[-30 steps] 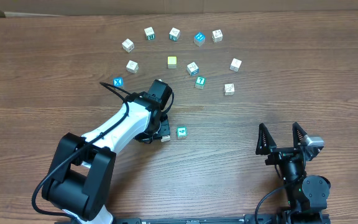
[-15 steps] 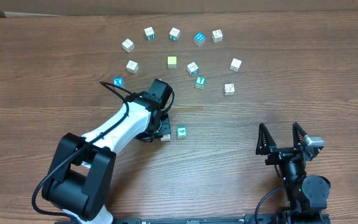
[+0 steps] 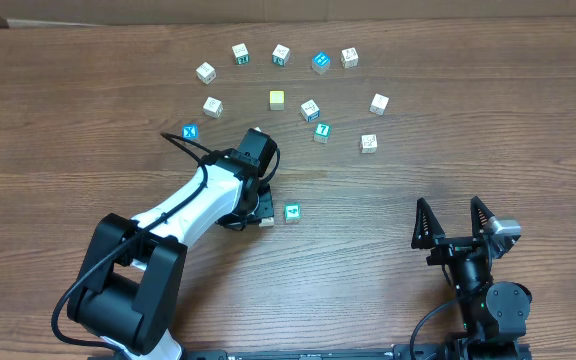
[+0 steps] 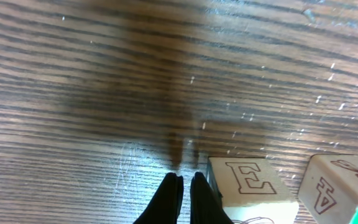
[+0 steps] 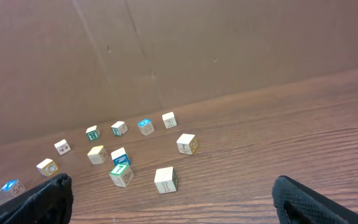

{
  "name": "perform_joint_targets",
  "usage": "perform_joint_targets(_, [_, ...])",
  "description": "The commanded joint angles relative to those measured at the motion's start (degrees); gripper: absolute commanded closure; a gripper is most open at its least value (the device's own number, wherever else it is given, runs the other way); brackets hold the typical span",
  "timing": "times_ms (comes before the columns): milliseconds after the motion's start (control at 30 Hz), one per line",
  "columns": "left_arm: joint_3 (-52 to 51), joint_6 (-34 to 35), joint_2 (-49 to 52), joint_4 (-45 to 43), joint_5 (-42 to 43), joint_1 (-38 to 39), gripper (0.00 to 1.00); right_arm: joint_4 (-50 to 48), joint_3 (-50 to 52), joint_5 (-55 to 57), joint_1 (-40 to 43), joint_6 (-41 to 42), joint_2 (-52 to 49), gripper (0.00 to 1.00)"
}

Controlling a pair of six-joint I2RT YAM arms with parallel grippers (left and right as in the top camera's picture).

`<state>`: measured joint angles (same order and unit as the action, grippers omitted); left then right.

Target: Form a horizontal line

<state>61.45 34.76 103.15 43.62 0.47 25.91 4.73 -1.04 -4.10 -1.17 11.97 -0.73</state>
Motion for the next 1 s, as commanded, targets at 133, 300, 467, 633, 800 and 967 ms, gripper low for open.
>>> perform_joint_targets(133, [-0.6,0.0,0.7,-0.2,0.5,0.4,0.96,-0.3,0.6,-0.1,0.2,0.0,0.6,0.0])
perform_joint_targets(300, [-0.8,0.0,0.7,-0.2,0.4,0.7,0.96,-0.3,0.6,-0.1,0.2,0.0,0.6,0.0])
perform_joint_targets(467, [-1.1,-0.1,0.7,-0.7,0.2,1.2,0.96,-0.3,0.6,-0.1,0.2,0.0,0.6,0.0])
perform_joint_targets(633, [-1.1,-0.1,0.7,-1.0,0.2,1.2,0.96,-0.3,0.6,-0.1,0.2,0.0,0.6,0.0])
perform_joint_targets(800, [-1.1,-0.6,0.7,-1.9,0.3,1.3,0.96,-0.3,0.6,-0.1,0.2,0.0,0.6,0.0])
perform_joint_targets(967, [-1.1,-1.6,0.7,-2.6,0.9,1.5,0.96,-0.3,0.6,-0.1,0.2,0.0,0.6,0.0])
